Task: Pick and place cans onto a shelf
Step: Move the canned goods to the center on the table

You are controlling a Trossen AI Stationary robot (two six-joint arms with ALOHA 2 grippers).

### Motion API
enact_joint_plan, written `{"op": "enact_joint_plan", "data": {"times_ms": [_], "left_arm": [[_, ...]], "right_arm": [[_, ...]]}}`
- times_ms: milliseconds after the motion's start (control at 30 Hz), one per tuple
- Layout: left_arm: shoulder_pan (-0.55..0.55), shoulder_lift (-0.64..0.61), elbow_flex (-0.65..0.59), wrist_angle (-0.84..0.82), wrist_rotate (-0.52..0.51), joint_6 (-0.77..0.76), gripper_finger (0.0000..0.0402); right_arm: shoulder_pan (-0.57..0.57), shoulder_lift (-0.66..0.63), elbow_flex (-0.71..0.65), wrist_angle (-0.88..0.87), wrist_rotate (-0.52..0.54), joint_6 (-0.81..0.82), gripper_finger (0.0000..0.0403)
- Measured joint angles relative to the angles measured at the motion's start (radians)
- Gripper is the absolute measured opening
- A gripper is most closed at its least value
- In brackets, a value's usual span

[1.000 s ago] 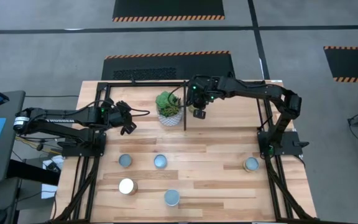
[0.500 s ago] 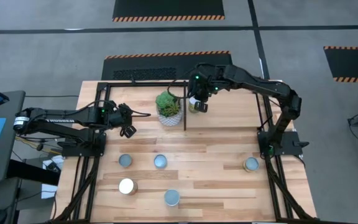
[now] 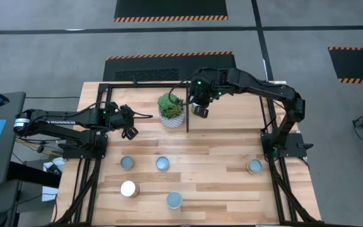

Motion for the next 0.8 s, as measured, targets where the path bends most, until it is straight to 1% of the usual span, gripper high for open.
{"op": "enact_joint_plan", "data": {"times_ms": [267, 333, 400, 533, 600, 700, 800], "left_arm": [[0.000, 0.000, 0.000, 0.000, 0.000, 0.000, 0.0091], [0.000, 0.000, 0.000, 0.000, 0.000, 0.000, 0.0091], [0.000, 0.000, 0.000, 0.000, 0.000, 0.000, 0.0091], [0.000, 0.000, 0.000, 0.000, 0.000, 0.000, 0.0091], [0.000, 0.000, 0.000, 0.000, 0.000, 0.000, 0.0091], [0.000, 0.000, 0.000, 0.000, 0.000, 0.000, 0.0091], [0.000, 0.000, 0.000, 0.000, 0.000, 0.000, 0.0091]], "right_arm": [[-0.001, 0.000, 0.000, -0.004, 0.000, 0.001, 0.0093], [-0.002, 0.000, 0.000, -0.014, 0.000, 0.026, 0.0093], [0.002, 0.000, 0.000, -0.066, -0.001, 0.079, 0.0093], [0.024, 0.000, 0.000, -0.237, -0.001, 0.199, 0.0093], [0.044, 0.000, 0.000, -0.296, -0.001, 0.255, 0.0093], [0.090, 0.000, 0.000, -0.347, -0.001, 0.322, 0.0093], [0.149, 0.000, 0.000, -0.369, -0.001, 0.351, 0.0093]]}}
